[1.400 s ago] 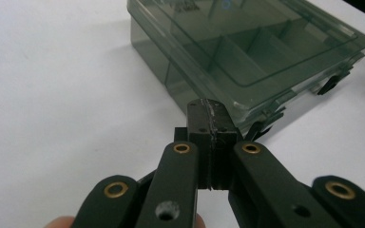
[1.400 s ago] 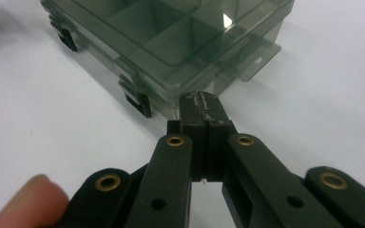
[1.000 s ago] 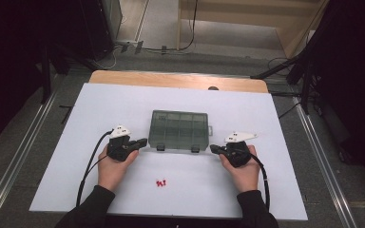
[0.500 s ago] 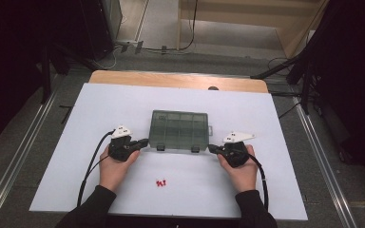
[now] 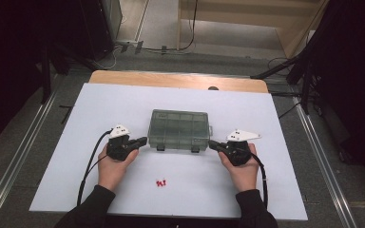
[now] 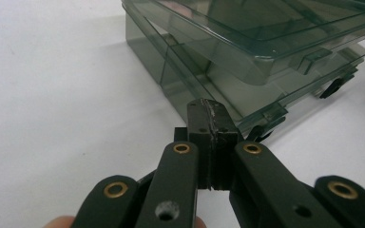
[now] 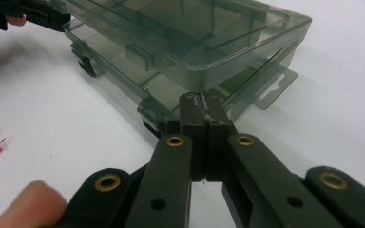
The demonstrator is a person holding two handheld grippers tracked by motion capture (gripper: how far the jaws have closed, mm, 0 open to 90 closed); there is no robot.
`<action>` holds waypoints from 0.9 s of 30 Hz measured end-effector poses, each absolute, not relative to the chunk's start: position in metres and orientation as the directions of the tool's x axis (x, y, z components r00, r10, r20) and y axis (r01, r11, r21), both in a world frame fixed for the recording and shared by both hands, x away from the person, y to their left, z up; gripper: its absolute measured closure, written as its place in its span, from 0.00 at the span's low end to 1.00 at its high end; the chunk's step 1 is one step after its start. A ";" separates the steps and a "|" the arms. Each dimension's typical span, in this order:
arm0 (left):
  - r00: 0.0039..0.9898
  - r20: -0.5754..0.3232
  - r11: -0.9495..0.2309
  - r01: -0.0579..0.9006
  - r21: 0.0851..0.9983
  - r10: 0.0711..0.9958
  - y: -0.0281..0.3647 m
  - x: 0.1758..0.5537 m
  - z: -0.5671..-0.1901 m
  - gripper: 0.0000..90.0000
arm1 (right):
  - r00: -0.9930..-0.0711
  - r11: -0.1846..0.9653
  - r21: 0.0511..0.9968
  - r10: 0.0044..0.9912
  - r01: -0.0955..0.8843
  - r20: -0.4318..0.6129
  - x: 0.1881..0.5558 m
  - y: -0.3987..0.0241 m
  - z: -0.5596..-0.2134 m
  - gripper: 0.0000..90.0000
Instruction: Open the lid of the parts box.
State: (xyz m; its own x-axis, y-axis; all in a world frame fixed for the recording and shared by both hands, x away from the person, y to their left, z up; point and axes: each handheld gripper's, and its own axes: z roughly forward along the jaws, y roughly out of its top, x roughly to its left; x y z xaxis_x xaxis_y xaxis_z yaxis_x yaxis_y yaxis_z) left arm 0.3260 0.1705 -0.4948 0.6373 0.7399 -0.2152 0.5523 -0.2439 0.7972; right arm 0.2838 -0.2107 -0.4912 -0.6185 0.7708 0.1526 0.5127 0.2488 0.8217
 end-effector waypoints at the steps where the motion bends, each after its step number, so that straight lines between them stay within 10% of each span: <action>1: 0.637 -0.215 -0.241 0.550 0.799 0.740 0.171 0.326 -0.494 0.99 | -0.617 0.240 0.826 0.771 0.511 0.157 0.284 -0.211 -0.490 1.00; 27: 0.653 -0.198 -0.204 0.486 0.850 0.731 0.161 0.338 -0.468 0.99 | -0.603 0.185 0.866 0.782 0.464 0.156 0.300 -0.214 -0.466 1.00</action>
State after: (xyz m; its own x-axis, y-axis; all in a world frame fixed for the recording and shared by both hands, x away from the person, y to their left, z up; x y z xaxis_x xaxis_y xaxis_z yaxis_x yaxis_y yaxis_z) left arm 0.3382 0.1611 -0.4683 0.6530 0.7309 -0.1984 0.4863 -0.2039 0.8497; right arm 0.2999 -0.2137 -0.4658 -0.6027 0.7825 0.1563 0.4643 0.1846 0.8662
